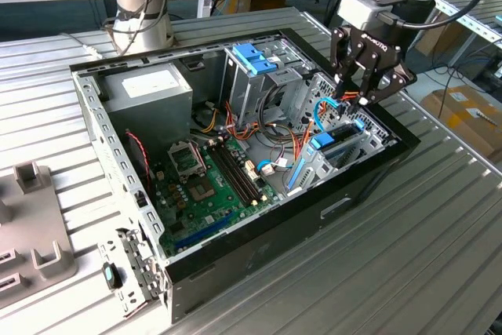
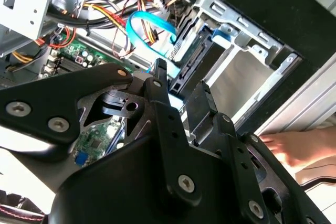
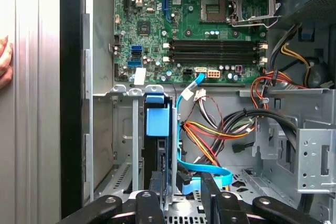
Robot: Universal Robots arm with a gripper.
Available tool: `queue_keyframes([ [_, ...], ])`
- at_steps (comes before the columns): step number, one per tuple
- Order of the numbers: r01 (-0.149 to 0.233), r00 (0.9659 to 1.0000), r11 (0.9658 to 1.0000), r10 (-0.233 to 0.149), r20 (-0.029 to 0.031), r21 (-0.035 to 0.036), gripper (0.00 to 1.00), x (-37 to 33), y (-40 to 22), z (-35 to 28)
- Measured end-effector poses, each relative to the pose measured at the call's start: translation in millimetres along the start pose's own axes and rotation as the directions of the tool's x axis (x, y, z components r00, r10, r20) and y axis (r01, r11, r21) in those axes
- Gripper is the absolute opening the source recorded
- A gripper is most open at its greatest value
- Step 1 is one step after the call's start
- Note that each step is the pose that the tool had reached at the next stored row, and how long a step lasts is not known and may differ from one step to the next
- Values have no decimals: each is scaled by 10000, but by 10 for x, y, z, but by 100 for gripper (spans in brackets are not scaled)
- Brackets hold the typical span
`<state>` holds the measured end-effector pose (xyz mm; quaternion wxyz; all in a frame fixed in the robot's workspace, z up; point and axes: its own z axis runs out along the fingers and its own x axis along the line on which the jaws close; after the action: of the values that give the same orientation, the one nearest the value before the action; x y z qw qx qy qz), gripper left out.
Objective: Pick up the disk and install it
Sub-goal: 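Insert the first disk wire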
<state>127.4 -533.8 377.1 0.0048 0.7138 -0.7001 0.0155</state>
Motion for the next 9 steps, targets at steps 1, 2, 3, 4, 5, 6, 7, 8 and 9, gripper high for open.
queue_keyframes([
  [1, 0, 10000, 10000, 0, -21, 0, 43, 0, -10, 8],
  [2, 1, 10000, 10000, -1, -51, 0, 43, 0, -25, 31],
  [3, -1, 10000, 10000, 0, -66, -1, 43, -1, -28, 63],
  [4, -1, 10000, 10000, 1, -71, -1, 43, -2, -28, 86],
  [5, 0, 10000, 10000, 0, -79, -2, 43, -2, -29, 93],
  [6, 1, 10000, 10000, -1, -88, -2, 43, -2, -29, 92],
  [7, 2, 10000, 10000, -2, -88, -2, 43, -2, -29, 92],
  [8, 4, 10000, 10000, -4, -88, -2, 43, -2, -29, 92],
  [9, 5, 10000, 10000, -5, -89, -1, 43, -2, -29, 92],
])
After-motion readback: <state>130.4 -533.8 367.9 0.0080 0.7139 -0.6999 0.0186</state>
